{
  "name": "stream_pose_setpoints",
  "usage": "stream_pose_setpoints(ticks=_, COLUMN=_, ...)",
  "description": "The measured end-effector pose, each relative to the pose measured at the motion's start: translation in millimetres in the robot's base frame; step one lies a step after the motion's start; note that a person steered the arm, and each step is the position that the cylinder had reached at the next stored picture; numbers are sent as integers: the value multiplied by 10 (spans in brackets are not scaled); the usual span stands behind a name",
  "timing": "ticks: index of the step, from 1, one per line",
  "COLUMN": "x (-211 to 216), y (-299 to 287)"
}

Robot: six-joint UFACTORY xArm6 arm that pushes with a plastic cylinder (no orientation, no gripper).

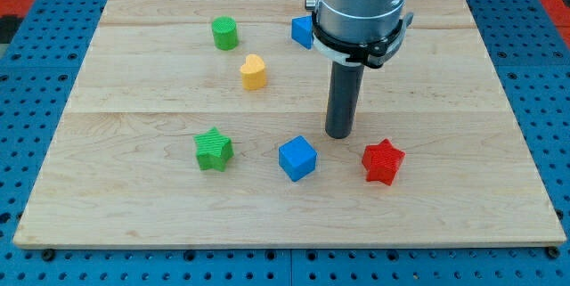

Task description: Move the blue cube to the bottom of the board

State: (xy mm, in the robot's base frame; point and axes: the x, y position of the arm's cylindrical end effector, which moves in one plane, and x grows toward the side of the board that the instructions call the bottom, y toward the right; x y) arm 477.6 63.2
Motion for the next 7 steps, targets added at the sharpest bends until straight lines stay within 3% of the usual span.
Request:
stream_pose_setpoints(ticks=2, x=-72, y=148)
stream_pose_setpoints(ticks=7, x=-135, y=-389)
